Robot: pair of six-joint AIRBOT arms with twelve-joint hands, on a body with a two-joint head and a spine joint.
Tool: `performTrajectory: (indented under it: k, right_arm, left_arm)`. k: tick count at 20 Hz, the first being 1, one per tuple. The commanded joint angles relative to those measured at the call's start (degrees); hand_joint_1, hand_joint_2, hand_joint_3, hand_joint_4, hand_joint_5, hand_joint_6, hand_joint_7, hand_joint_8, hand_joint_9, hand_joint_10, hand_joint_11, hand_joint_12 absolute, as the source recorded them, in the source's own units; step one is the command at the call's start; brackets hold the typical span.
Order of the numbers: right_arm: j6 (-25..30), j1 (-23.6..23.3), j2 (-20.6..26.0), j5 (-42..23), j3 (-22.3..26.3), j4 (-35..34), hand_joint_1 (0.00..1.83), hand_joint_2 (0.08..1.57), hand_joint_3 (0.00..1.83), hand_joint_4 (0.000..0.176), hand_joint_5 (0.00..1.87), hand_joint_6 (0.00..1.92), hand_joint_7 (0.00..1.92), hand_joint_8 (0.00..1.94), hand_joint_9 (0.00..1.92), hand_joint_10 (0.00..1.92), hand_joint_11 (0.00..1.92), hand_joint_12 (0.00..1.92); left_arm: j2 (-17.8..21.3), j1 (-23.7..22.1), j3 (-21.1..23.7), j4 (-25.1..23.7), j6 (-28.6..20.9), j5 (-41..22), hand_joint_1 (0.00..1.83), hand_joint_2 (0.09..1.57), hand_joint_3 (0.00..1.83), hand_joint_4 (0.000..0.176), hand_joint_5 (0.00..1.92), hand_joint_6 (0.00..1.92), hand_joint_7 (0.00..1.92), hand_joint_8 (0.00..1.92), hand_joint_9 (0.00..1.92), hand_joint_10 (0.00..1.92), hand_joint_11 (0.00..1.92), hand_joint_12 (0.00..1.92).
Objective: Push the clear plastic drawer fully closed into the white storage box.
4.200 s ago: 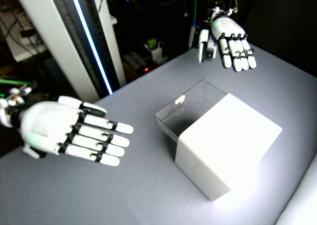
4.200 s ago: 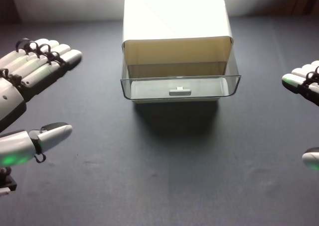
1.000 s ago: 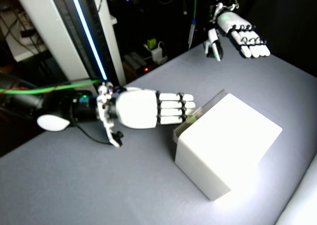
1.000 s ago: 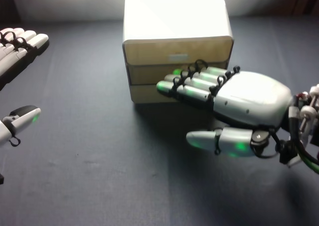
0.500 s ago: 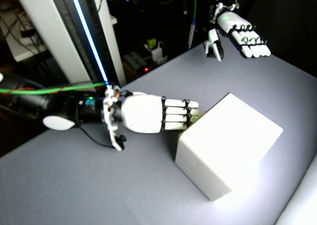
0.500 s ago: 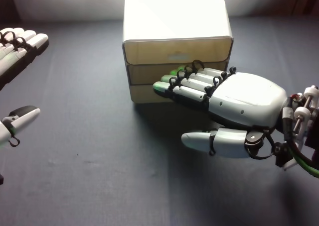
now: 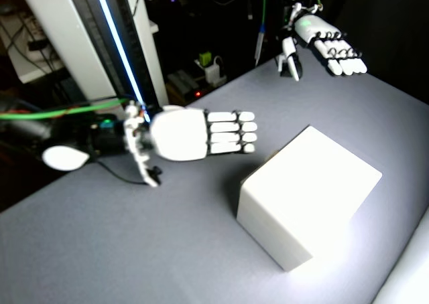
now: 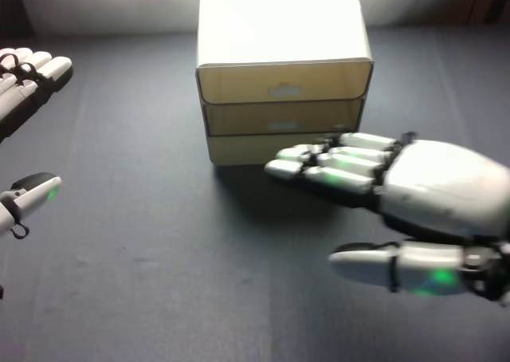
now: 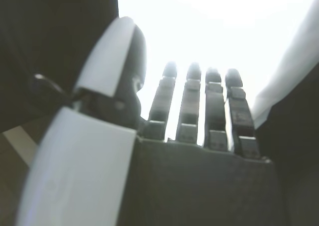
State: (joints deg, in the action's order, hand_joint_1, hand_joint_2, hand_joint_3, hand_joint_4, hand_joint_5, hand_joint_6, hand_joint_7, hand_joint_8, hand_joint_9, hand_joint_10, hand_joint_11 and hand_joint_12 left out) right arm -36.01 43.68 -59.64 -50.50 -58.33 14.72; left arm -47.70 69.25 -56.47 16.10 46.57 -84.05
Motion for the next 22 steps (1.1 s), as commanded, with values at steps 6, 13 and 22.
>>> performTrajectory:
  k: [6, 13, 22]
  right_arm:
    - [-4.9, 8.3, 9.0, -21.1, 5.4, -11.1, 0.18, 1.43, 0.00, 0.000, 0.00, 0.00, 0.00, 0.00, 0.00, 0.00, 0.00, 0.00]
    - [-11.1, 20.6, 15.1, -35.3, 7.8, -28.5, 0.12, 1.36, 0.00, 0.073, 0.00, 0.00, 0.00, 0.00, 0.00, 0.00, 0.00, 0.00]
    - [-12.0, 23.0, 17.8, -44.4, 9.0, -34.2, 0.21, 1.34, 0.00, 0.118, 0.00, 0.00, 0.00, 0.00, 0.00, 0.00, 0.00, 0.00]
  left_arm:
    - [0.3, 0.7, 0.4, 1.2, 0.0, -10.3, 0.66, 1.37, 0.00, 0.000, 0.00, 0.00, 0.00, 0.00, 0.00, 0.00, 0.00, 0.00]
    - [0.2, 0.7, 0.6, 1.4, 0.0, -12.6, 0.31, 1.31, 0.00, 0.045, 0.00, 0.00, 0.00, 0.00, 0.00, 0.00, 0.00, 0.00]
    - [0.7, 0.5, 0.9, 1.7, 0.0, -15.1, 0.12, 1.31, 0.00, 0.104, 0.00, 0.00, 0.00, 0.00, 0.00, 0.00, 0.00, 0.00]
